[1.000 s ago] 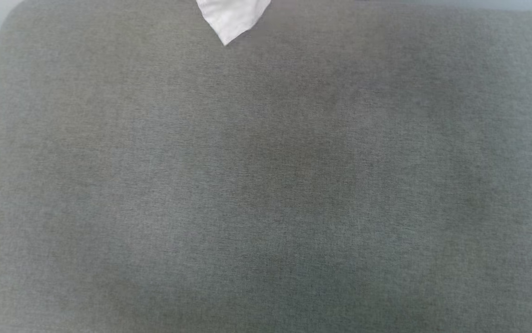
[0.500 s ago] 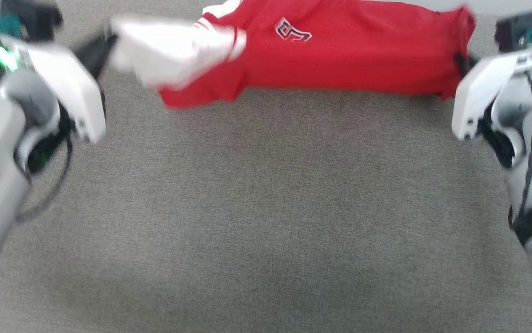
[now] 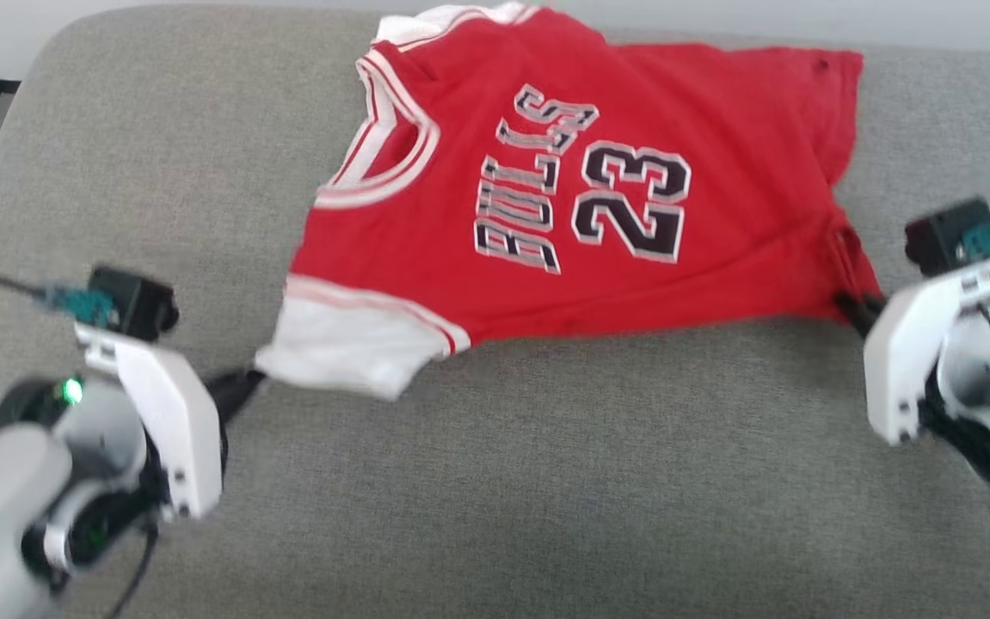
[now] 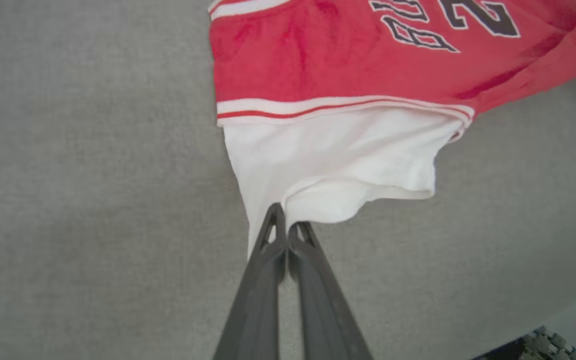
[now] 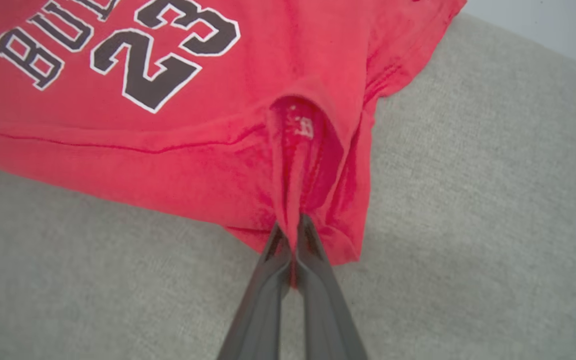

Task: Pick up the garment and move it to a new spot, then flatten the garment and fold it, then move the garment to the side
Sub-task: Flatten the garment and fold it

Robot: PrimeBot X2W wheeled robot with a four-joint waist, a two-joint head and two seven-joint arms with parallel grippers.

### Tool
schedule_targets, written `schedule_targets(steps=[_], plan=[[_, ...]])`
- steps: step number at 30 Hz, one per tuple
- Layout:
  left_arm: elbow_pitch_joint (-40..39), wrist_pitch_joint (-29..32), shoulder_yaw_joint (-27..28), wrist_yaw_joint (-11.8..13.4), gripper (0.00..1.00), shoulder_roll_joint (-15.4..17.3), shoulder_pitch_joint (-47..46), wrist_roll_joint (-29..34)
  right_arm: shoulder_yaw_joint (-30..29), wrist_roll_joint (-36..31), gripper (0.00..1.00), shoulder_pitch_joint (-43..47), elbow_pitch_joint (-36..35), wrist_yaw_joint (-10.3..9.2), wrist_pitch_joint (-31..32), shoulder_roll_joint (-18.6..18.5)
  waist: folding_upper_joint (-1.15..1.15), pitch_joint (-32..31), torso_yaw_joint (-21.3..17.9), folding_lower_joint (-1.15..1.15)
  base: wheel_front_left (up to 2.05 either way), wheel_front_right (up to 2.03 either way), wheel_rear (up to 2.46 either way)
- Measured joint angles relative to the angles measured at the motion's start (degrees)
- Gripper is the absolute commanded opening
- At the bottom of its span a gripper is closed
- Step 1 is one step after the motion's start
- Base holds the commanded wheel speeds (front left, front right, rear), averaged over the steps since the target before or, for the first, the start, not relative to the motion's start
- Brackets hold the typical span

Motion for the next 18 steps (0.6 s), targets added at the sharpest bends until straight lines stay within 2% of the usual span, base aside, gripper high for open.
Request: schedule_targets(steps=[8,18], plan=[[-14.1,1.9,-1.0,9.3,0.00,5.8,10.6,-4.2,0.3,3.8,0.00,10.9,-11.1,0.00,6.3,-5.0,0.00,-1.5,-0.7,0.00,0.00,0.00,0.00],[-23.3,4.4,-3.8,15.7,0.00,9.9,19.3,-7.8,1.9,10.5,0.00,22.3,-19.5,-0.01,12.1,-10.4,0.00,-2.9,-1.1,0.00,0.00,0.00,0.00]])
